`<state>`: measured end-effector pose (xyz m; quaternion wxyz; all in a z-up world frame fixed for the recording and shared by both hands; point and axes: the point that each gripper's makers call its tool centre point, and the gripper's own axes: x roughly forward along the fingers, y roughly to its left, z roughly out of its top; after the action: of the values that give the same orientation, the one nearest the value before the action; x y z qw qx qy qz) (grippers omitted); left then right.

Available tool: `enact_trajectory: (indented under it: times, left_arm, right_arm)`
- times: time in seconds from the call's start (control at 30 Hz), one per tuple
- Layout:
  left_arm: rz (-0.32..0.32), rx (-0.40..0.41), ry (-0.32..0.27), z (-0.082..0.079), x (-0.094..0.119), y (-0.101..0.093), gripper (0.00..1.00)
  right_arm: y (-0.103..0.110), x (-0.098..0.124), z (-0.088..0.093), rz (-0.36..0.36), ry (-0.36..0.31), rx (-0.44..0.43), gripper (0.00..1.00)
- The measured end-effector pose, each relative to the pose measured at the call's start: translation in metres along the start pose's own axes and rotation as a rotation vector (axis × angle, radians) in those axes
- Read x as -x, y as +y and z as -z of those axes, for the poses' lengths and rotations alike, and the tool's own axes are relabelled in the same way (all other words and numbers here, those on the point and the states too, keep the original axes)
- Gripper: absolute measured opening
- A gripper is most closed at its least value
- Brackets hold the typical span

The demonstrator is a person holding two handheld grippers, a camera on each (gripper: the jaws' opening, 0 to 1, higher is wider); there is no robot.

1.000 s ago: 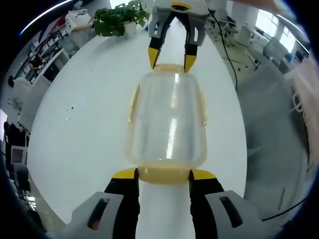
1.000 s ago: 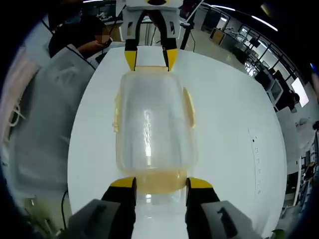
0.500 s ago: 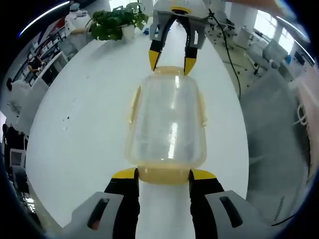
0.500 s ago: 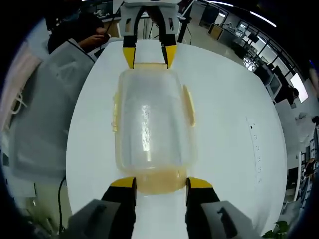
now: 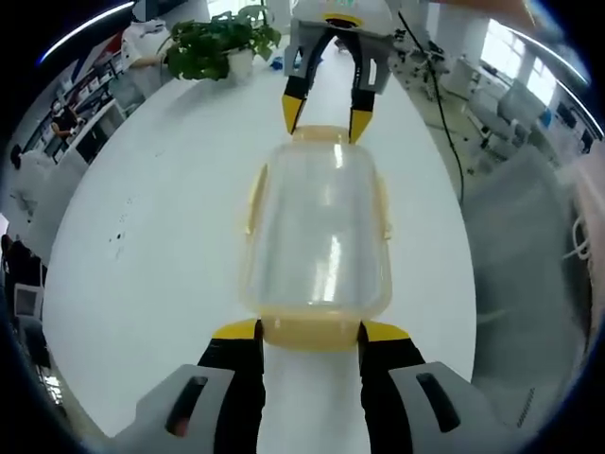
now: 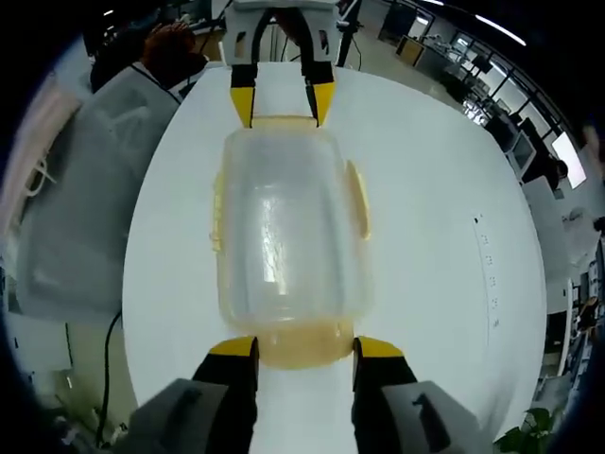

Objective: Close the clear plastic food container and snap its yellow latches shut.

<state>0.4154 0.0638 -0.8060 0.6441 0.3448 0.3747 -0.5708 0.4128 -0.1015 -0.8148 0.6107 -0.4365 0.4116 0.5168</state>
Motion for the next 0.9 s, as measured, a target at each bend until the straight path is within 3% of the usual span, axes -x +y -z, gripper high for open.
enact_trajectory:
  times: [0.27,0.9]
  left_arm:
    - [0.009,-0.005,0.005,0.001,-0.009,0.002,0.37]
    - [-0.010,-0.085,-0.014,-0.007,-0.013,0.001,0.37]
  right_arm:
    - [-0.001,-0.001,0.005,-0.006,-0.019,-0.047,0.34]
    - [0.005,0.001,0.015,0.025,0.000,-0.033,0.34]
